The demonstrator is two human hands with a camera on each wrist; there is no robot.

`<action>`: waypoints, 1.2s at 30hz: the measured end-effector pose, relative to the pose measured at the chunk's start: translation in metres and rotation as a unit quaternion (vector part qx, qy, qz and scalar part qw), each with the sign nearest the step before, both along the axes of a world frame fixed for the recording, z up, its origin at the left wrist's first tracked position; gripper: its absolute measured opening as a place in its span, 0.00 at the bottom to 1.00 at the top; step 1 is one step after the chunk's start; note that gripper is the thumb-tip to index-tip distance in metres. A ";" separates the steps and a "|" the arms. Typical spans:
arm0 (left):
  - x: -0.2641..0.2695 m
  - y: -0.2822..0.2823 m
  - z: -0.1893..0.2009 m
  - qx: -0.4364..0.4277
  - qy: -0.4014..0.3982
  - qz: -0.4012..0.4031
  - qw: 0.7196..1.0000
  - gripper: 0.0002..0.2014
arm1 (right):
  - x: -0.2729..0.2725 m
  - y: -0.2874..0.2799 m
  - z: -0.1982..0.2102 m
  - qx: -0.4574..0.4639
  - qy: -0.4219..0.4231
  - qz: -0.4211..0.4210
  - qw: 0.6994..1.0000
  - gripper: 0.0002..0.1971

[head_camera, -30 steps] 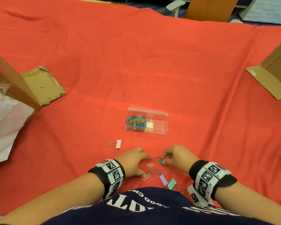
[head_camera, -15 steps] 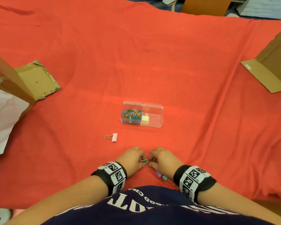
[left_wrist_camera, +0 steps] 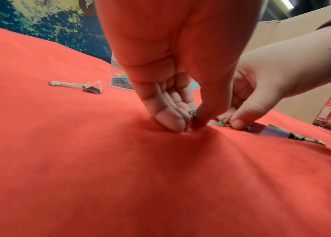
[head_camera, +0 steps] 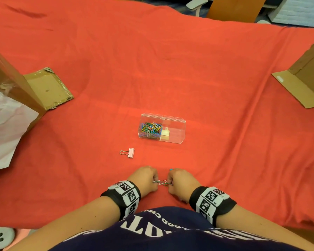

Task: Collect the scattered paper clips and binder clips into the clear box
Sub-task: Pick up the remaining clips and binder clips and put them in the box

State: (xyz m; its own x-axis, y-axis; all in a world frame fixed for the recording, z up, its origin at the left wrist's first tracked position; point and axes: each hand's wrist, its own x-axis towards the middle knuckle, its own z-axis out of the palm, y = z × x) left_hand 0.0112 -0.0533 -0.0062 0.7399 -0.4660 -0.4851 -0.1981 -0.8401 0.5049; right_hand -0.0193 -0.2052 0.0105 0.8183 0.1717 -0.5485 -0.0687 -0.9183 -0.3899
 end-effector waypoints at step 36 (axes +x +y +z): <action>0.093 0.029 0.037 -0.064 -0.114 0.114 0.985 0.06 | 0.094 0.009 0.042 0.063 -0.131 0.007 0.989 0.08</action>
State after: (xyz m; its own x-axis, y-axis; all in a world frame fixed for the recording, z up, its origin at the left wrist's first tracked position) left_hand 0.1042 -0.0239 0.0305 0.9157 -0.3208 -0.2420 -0.1319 -0.8088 0.5731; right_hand 0.0744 -0.1959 0.0528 0.9263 0.2382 -0.2918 0.0628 -0.8615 -0.5038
